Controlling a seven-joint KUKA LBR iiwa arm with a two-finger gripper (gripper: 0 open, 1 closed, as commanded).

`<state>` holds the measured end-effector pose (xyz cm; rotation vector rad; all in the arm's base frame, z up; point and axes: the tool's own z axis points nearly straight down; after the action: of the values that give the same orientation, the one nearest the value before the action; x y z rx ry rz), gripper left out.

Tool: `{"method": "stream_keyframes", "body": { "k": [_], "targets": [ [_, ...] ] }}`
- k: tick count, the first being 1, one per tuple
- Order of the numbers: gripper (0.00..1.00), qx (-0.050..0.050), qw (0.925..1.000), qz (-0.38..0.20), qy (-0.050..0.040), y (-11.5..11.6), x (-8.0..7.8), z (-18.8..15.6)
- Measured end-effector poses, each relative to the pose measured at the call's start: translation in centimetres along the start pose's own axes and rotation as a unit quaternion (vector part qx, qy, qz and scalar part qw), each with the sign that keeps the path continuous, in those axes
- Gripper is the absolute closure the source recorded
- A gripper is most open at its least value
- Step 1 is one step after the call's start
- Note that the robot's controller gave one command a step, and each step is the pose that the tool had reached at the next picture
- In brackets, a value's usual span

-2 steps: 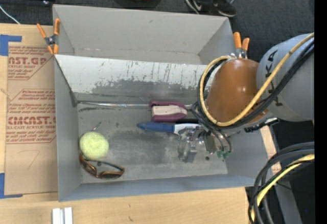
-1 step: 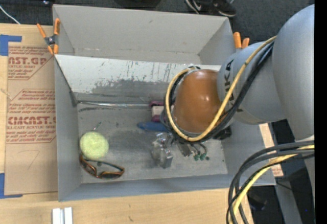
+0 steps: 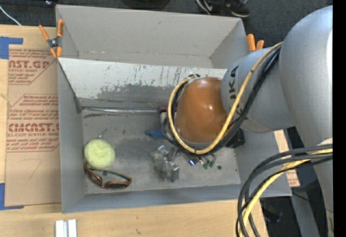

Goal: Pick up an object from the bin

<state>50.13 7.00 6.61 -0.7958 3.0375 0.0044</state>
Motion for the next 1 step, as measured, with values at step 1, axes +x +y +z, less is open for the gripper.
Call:
{"method": "stream_keyframes", "body": {
  "k": [1],
  "targets": [
    [1.0, 0.002, 0.9787, -0.205, -0.0008, 2.87, -1.1, -5.04]
  ]
}}
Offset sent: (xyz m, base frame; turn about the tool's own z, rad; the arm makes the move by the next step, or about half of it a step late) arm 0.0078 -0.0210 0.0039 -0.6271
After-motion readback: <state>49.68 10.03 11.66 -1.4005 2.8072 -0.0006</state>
